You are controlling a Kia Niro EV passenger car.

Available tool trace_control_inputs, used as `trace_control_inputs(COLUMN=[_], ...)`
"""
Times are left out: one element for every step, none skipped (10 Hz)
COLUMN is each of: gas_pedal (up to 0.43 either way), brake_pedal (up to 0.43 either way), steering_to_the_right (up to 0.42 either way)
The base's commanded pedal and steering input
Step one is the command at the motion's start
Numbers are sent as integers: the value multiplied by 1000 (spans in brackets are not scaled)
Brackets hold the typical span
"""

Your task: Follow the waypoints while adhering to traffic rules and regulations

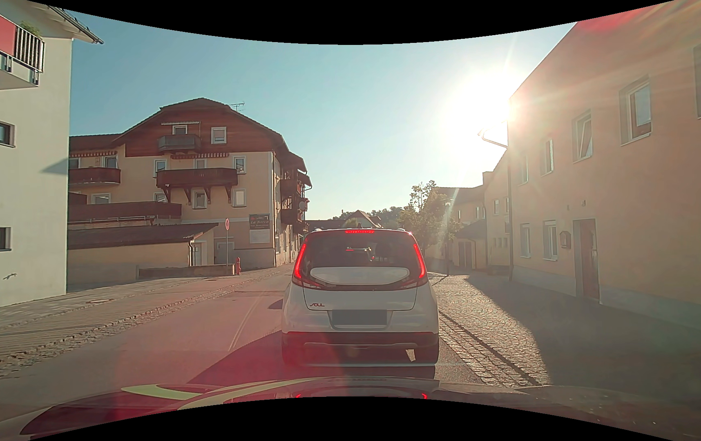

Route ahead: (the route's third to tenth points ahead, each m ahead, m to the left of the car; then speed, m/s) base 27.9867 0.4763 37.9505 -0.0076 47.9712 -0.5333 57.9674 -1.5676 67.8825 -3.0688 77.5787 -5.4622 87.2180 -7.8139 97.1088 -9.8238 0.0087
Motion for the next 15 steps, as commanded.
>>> trace_control_inputs(gas_pedal=[0, 0, 0, 0, 0, 0, 0, 0, 0, 0, 0, 0, 0, 0, 0], brake_pedal=[244, 244, 244, 244, 244, 244, 244, 244, 244, 244, 244, 244, 244, 244, 244], steering_to_the_right=[-1, -2, -2, -2, -1, -2, -2, -2, -2, -2, -2, -1, -2, -2, -1])
